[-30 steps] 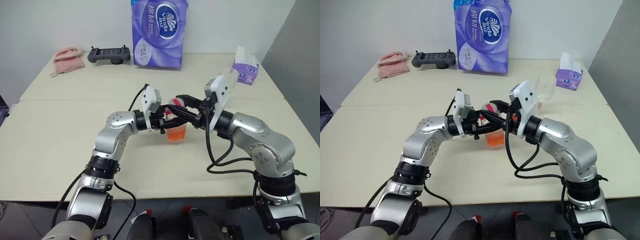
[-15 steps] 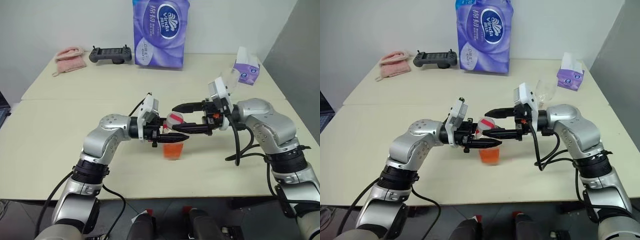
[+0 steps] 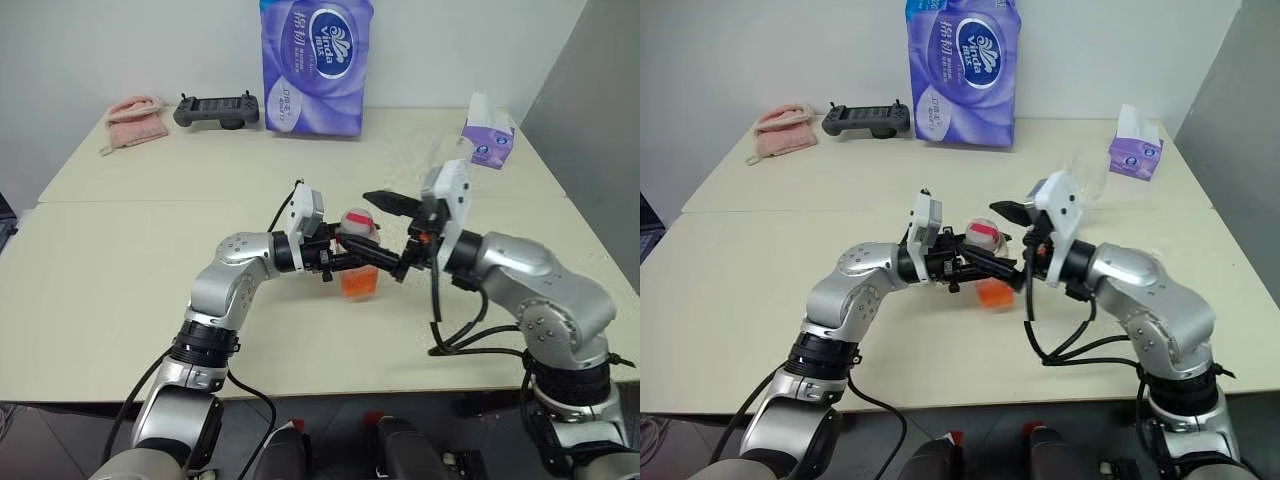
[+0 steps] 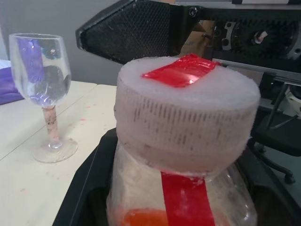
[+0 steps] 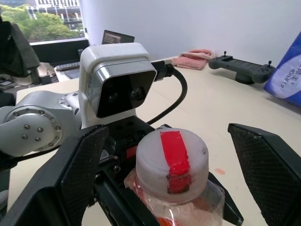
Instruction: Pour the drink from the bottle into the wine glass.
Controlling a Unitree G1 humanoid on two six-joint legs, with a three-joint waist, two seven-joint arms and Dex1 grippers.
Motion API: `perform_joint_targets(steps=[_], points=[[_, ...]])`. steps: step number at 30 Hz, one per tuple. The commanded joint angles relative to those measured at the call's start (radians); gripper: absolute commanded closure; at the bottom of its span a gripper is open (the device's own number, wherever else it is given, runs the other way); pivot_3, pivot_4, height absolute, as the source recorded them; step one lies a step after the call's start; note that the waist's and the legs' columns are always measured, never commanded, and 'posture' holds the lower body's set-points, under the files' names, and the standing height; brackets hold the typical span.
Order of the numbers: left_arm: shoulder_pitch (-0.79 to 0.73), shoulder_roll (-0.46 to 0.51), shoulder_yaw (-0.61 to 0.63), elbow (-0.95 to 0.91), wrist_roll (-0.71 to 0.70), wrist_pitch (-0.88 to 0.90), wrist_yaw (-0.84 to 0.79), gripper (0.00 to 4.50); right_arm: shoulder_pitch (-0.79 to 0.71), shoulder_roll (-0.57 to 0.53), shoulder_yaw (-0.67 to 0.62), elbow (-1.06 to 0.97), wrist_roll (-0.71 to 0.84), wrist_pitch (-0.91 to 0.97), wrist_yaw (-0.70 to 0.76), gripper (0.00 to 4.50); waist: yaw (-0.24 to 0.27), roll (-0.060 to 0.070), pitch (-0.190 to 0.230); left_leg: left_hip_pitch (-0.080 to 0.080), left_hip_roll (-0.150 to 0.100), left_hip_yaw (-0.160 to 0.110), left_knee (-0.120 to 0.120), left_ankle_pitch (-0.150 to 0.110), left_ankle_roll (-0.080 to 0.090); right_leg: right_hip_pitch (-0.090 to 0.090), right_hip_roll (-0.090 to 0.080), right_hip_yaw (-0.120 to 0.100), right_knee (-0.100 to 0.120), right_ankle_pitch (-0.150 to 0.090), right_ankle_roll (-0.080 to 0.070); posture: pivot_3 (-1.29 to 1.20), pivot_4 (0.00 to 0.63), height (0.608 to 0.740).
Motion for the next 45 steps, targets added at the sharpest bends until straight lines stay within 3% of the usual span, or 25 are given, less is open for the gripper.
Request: perform_joint_targets(steps=[1,4,10,11,17,19,23,28,31,36,39,45], points=[[-0.039,-0.007,0.011,-0.012,-0.004,-0.027,-0.002,2.32,-0.014,0.018,0.000,-0.030,-0.006,-0.003,-0.036,0.01,0.001,0.000,0.000,0.000,0.000,0.000,0.000,0.000,0.000,0.000,0.000,0.000,0.000,0.000,0.000,0.00,0.150,0.740],[-0.048,-0.007,0.009,0.001,-0.001,-0.035,-0.011,2.32,-0.012,0.019,-0.009,-0.033,0.010,0.002,-0.036,0.60,0.001,0.000,0.000,0.000,0.000,0.000,0.000,0.000,0.000,0.000,0.000,0.000,-0.001,0.000,0.000,0.00,0.150,0.740],[-0.053,-0.012,0.010,0.000,-0.004,-0.034,-0.006,2.32,-0.003,-0.007,0.003,-0.030,0.002,-0.006,-0.012,2.63,0.000,0.000,0.000,0.000,0.000,0.000,0.000,0.000,0.000,0.000,0.000,0.000,-0.001,0.000,0.000,0.00,0.150,0.740],[-0.051,-0.013,0.009,-0.005,-0.004,-0.033,-0.005,2.32,-0.004,-0.010,0.006,-0.028,0.002,-0.008,-0.008,2.71,0.000,0.000,0.000,0.000,0.000,0.000,0.000,0.000,0.000,0.000,0.000,0.000,-0.001,0.000,0.000,0.00,0.150,0.740],[-0.037,-0.009,0.009,-0.036,-0.014,-0.020,-0.004,2.32,-0.019,-0.019,0.004,0.009,-0.005,-0.041,0.027,2.71,0.000,0.000,0.000,0.000,0.000,0.000,0.000,0.000,0.000,0.000,0.000,0.000,-0.001,0.000,0.000,0.00,0.150,0.740],[-0.033,-0.005,0.008,-0.056,-0.029,-0.009,-0.019,2.32,-0.047,-0.053,-0.004,0.059,0.007,-0.081,0.125,2.71,0.000,0.000,0.000,0.000,0.000,0.000,0.000,0.000,0.000,0.000,0.000,0.000,-0.001,0.000,0.000,0.00,0.150,0.740],[-0.018,0.031,-0.004,-0.134,-0.093,0.065,-0.092,2.32,-0.141,-0.185,0.036,0.262,-0.011,-0.203,0.460,2.71,-0.001,0.000,0.000,0.000,-0.001,0.001,0.000,0.000,0.001,0.000,0.003,0.000,-0.001,0.000,0.000,0.00,0.150,0.740],[-0.031,0.057,-0.008,-0.144,-0.092,0.083,-0.120,2.32,-0.218,-0.209,0.056,0.406,-0.029,-0.242,0.568,2.71,-0.001,0.001,0.000,0.001,0.001,0.001,-0.001,0.000,0.001,0.001,0.004,0.000,-0.001,0.000,0.000,0.00,0.150,0.740],[-0.046,0.044,0.005,-0.109,-0.075,0.067,-0.097,2.32,-0.180,-0.235,-0.005,0.375,0.018,-0.185,0.537,1.73,0.003,0.001,0.000,0.000,0.001,0.000,0.000,0.000,0.001,0.000,0.002,0.000,-0.001,0.000,0.000,0.00,0.150,0.740],[-0.047,0.026,0.020,-0.075,-0.055,0.044,-0.061,2.32,-0.029,-0.268,-0.114,0.147,0.089,-0.072,0.386,0.07,0.015,0.000,0.000,-0.002,-0.001,-0.002,0.000,0.000,0.001,0.000,-0.003,-0.002,-0.003,0.000,0.000,0.00,0.150,0.740],[-0.044,0.017,0.026,-0.067,-0.051,0.038,-0.046,2.32,0.022,-0.224,-0.144,0.029,0.131,-0.008,0.260,0.07,0.010,0.001,0.001,-0.002,-0.001,-0.001,0.000,0.000,0.001,0.000,-0.003,-0.001,-0.002,0.000,0.000,0.00,0.150,0.740],[-0.049,0.006,0.019,-0.042,-0.039,0.018,-0.038,2.32,0.029,-0.049,-0.085,-0.092,0.099,0.044,-0.016,0.07,-0.001,0.001,0.001,-0.001,0.001,-0.002,0.000,0.000,0.000,0.000,0.000,-0.001,0.000,0.000,0.000,0.00,0.150,0.740]])
